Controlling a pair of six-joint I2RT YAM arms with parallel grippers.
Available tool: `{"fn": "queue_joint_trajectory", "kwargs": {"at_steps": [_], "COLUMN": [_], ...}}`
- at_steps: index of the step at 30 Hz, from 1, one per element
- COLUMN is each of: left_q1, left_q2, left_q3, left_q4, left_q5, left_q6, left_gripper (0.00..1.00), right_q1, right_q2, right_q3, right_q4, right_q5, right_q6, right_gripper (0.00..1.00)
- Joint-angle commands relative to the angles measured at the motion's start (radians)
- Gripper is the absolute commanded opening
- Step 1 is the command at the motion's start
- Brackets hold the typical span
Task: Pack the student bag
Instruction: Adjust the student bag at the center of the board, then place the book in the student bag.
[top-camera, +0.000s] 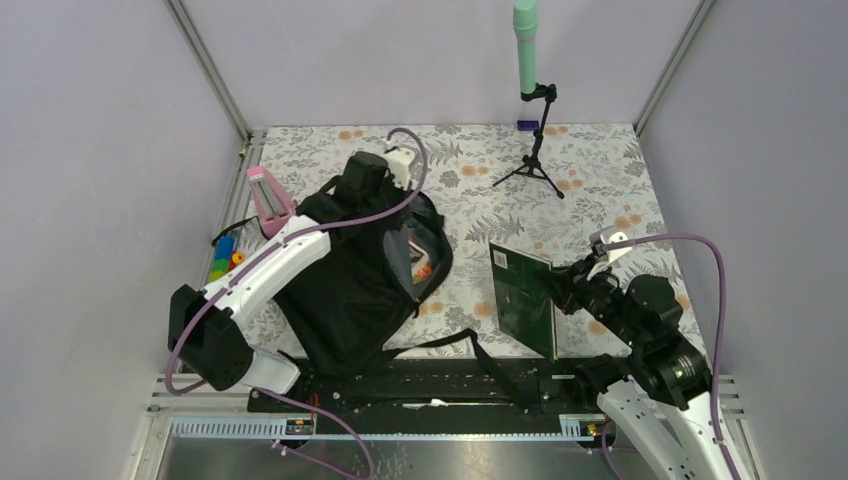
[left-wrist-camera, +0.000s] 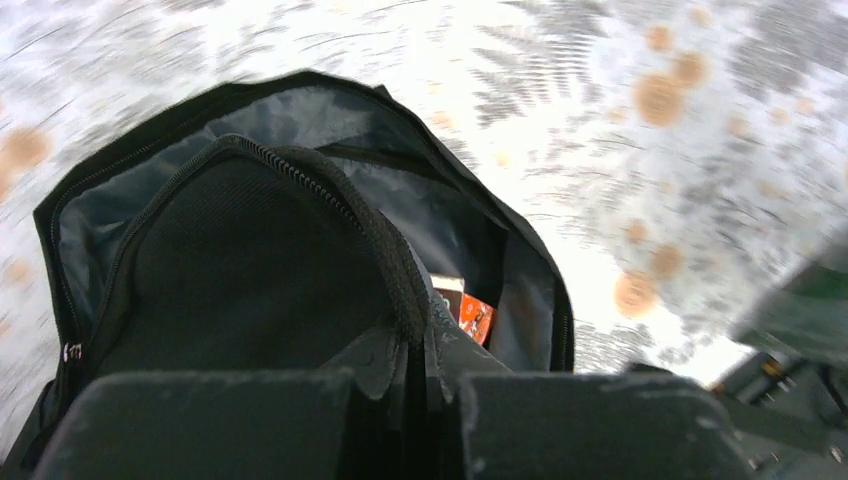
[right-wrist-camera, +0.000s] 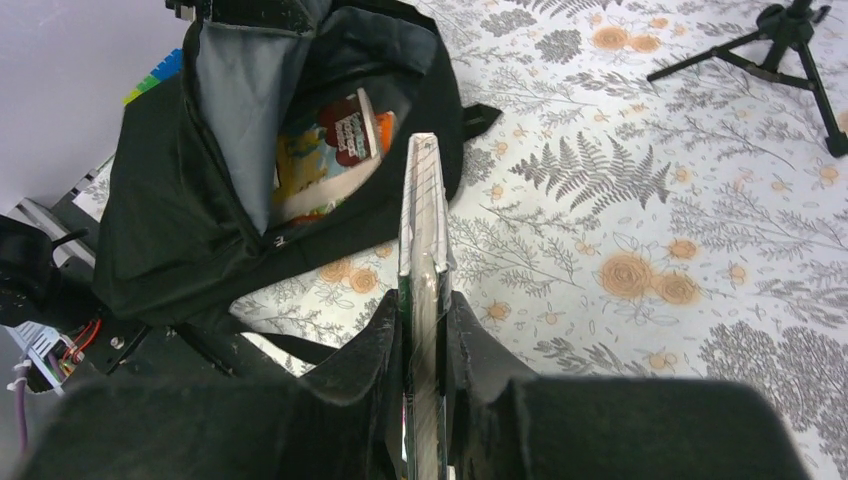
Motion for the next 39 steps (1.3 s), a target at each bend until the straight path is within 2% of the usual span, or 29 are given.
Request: {"fn": "queue_joint_trajectory", "kwargs": {"at_steps": [1, 5, 10, 13, 17, 23, 28, 31, 36, 39], "left_q1": [-0.075, -0.147, -0.212, -0.225, -0.227, -0.227, -0.227, -0.226, -0.227, -0.227], "left_q2": [0.080, 0.176, 0.141, 0.048, -0.097, -0.288, -0.386, -0.405, -0.410, -0.418], "left_q3": [0.175, 0.299, 0.252, 0.145, -0.028, -0.260, -0.337, -0.337, -0.326, -0.324], "left_q4": [0.217, 0.157, 0.142, 0.160, 0.194, 0.227, 0.266, 0.257, 0.239, 0.243], "left_q5": [0.351, 0.450, 0.438, 0.351, 0.127, -0.100, -0.106, -0.100, -0.077, -0.072], "left_q6": [0.078, 0.106, 0.102, 0.057, -0.083, -0.284, -0.340, -0.346, -0.344, -0.344], "left_gripper": [0.00, 0.00, 0.00, 0.00, 0.00, 0.00, 0.00, 0.00, 0.00, 0.00], "right_q1": [-0.001, -0.001, -0.002, -0.001, 0.000, -0.002, -0.001, 0.000, 0.000, 0.000], "right_q2": [-0.036, -0.047, -0.047, -0.054, -0.072, -0.087, -0.036, 0.034, 0.174, 0.260], "right_q3": [0.077, 0.104, 0.155, 0.215, 0.257, 0.153, 0.011, -0.050, -0.091, -0.084], "right_q4": [-0.005, -0.020, -0.034, -0.061, -0.048, 0.157, 0.420, 0.555, 0.638, 0.619], "right_q5": [0.050, 0.059, 0.083, 0.130, 0.200, 0.268, 0.231, 0.221, 0.200, 0.151], "right_q6": [0.001, 0.041, 0.089, 0.103, 0.131, 0.282, 0.477, 0.535, 0.562, 0.576], "right_gripper": [0.00, 0.00, 0.00, 0.00, 0.00, 0.00, 0.00, 0.00, 0.00, 0.00]}}
